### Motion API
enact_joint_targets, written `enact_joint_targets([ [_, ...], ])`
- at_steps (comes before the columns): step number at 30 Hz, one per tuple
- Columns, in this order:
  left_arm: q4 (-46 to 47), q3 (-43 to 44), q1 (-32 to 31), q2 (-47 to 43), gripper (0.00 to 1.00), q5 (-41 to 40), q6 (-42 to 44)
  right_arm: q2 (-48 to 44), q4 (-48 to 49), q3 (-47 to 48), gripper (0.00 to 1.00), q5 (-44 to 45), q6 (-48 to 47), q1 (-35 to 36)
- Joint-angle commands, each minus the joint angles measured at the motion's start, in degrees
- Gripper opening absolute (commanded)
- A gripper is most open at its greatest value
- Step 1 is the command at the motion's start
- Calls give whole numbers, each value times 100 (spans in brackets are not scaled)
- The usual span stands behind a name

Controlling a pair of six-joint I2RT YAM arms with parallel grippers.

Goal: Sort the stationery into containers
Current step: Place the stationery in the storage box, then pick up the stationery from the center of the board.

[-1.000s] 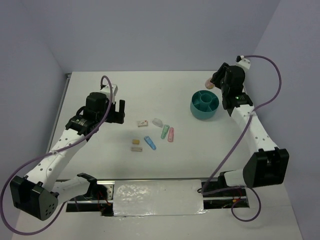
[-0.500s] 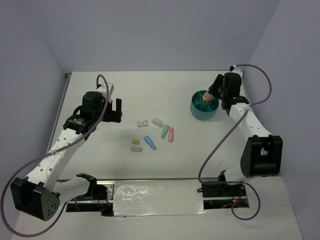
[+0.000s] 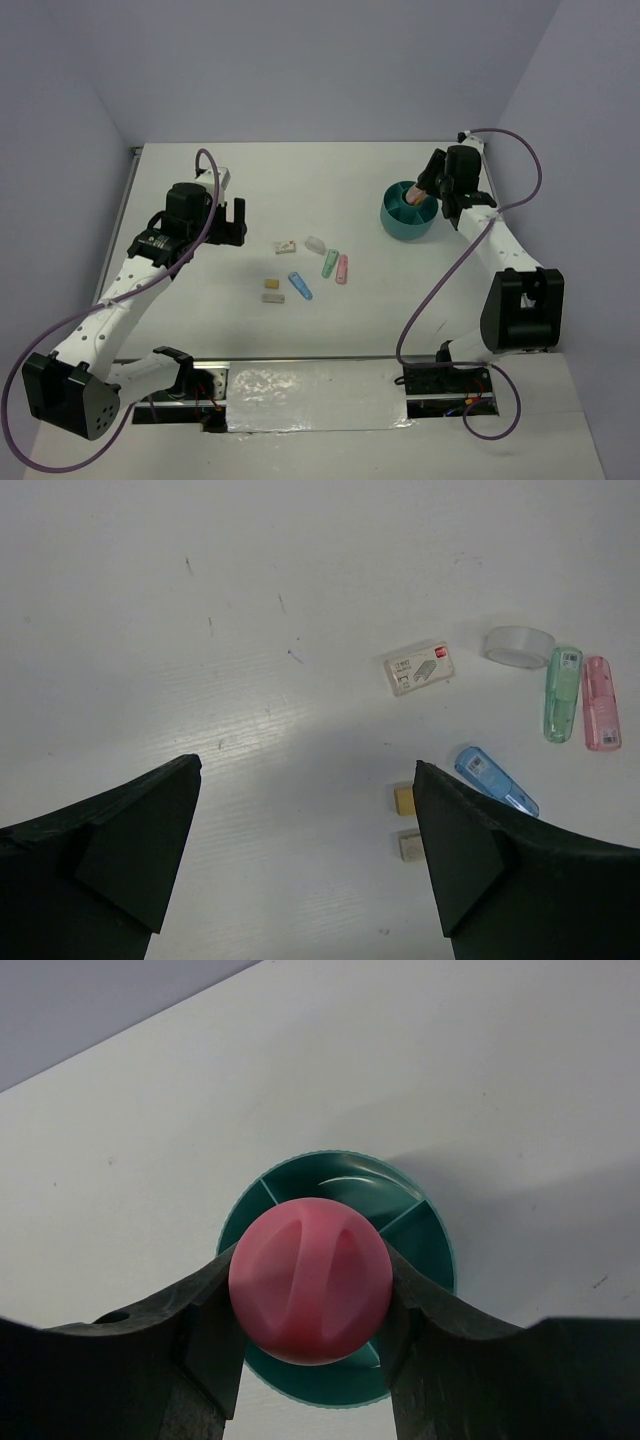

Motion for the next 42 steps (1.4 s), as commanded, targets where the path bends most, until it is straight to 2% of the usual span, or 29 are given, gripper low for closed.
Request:
enact_joint_targets([
  [1,126,130,23,8,99,170,-42,100,224,131,49,111,-148,79],
  [9,214,60,14,34,99,398,-25,118,40,254,68,252,-157,412],
  [10,240,60,23,95,99,520,-16,75,13,289,79,287,-183,448],
  [11,241,60,23,139,99,591,-7,-22,-13,368,80,287,-192,491],
  [17,504,42,14,534,99,1311,-33,-784,-602,677,81,279,-201,746],
  [22,671,472,5,1658,99,2330,351,-1822,-910,229,81,-335,-384,1247],
  [23,645,708,5,1826,99,2358,423,-2016,-927,89,81,-728,-429,1317],
  [26,636,1104,-126,2432,99,2394,825,-2737,-1068,-439,81,-1091,-508,1642],
  [29,487,1386,-758,3047,99,1808,1589,-3431,-1104,-966,81,-1224,-360,1959],
  [31,600,1396,-1048,3206,99,1507,1777,-3932,-1112,-1264,81,-1224,-271,2108],
  [36,1092,1238,-1049,3339,99,1944,1874,-4557,-1411,-1546,81,-1749,-463,2250],
  [39,1390,1088,-1058,3304,99,2313,1795,-4584,-1639,-1687,81,-1857,-605,2294],
  [42,1646,948,-1067,3330,99,2315,1655,-4698,-1438,-2020,80,-1945,-553,2294],
])
